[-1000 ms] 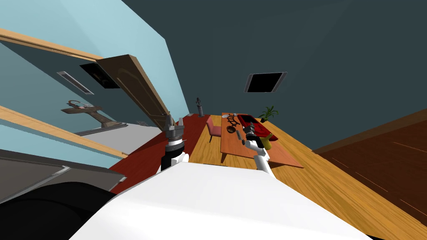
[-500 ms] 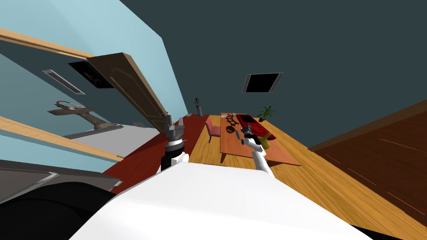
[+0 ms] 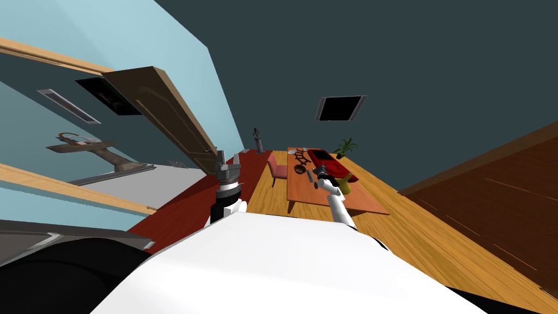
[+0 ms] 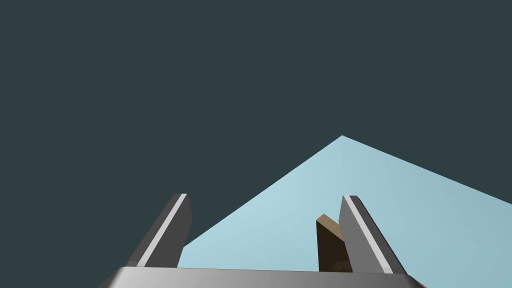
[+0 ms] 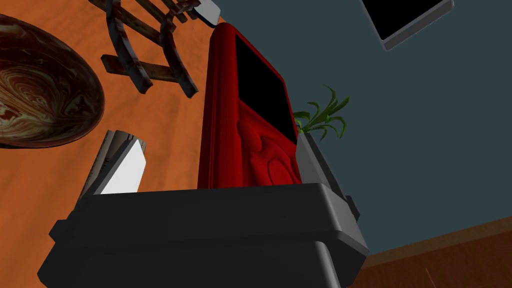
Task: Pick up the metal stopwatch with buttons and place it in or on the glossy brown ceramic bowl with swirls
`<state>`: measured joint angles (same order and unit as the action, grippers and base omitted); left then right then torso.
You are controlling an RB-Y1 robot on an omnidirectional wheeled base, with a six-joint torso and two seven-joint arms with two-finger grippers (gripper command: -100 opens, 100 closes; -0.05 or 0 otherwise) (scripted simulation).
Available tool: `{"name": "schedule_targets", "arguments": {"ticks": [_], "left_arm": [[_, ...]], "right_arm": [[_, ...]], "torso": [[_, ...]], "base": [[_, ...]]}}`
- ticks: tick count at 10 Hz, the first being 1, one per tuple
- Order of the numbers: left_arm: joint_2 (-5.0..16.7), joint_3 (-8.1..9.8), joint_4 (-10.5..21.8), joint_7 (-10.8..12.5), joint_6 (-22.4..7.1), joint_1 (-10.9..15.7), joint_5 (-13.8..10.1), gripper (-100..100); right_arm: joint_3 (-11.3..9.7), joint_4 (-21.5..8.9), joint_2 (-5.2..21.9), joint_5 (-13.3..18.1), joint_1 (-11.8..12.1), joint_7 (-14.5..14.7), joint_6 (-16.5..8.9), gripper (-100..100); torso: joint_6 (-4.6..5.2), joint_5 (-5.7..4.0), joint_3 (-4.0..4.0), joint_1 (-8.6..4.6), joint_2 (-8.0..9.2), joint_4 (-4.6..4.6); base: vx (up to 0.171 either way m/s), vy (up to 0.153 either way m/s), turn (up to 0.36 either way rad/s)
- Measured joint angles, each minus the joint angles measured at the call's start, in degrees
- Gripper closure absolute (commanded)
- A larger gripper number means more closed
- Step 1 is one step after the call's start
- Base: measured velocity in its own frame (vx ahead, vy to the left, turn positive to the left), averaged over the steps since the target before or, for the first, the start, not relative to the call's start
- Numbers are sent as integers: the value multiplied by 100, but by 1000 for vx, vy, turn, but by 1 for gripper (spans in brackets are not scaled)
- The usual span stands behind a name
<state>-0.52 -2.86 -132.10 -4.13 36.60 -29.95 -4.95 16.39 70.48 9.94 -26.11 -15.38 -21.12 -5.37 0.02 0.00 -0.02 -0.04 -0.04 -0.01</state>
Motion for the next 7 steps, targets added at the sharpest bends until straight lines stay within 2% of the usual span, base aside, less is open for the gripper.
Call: {"name": "schedule_targets", "arguments": {"ticks": [3, 4, 7], "left_arm": [[0, 0, 0, 0, 0, 0, 0, 0], [0, 0, 0, 0, 0, 0, 0, 0], [0, 0, 0, 0, 0, 0, 0, 0]], "right_arm": [[70, -436, 16, -123, -230, -212, -264, -100], [77, -561, 19, -130, -276, -232, -278, -100], [166, -1094, 54, -249, -589, -454, -522, -100]], "torso": [[-1, -1, -1, 0, -1, -1], [-1, 0, 0, 1, 1, 0], [0, -1, -1, -2, -1, 0]], "base": [[10, -6, -35], [7, -11, -77], [11, -10, -50]]}}
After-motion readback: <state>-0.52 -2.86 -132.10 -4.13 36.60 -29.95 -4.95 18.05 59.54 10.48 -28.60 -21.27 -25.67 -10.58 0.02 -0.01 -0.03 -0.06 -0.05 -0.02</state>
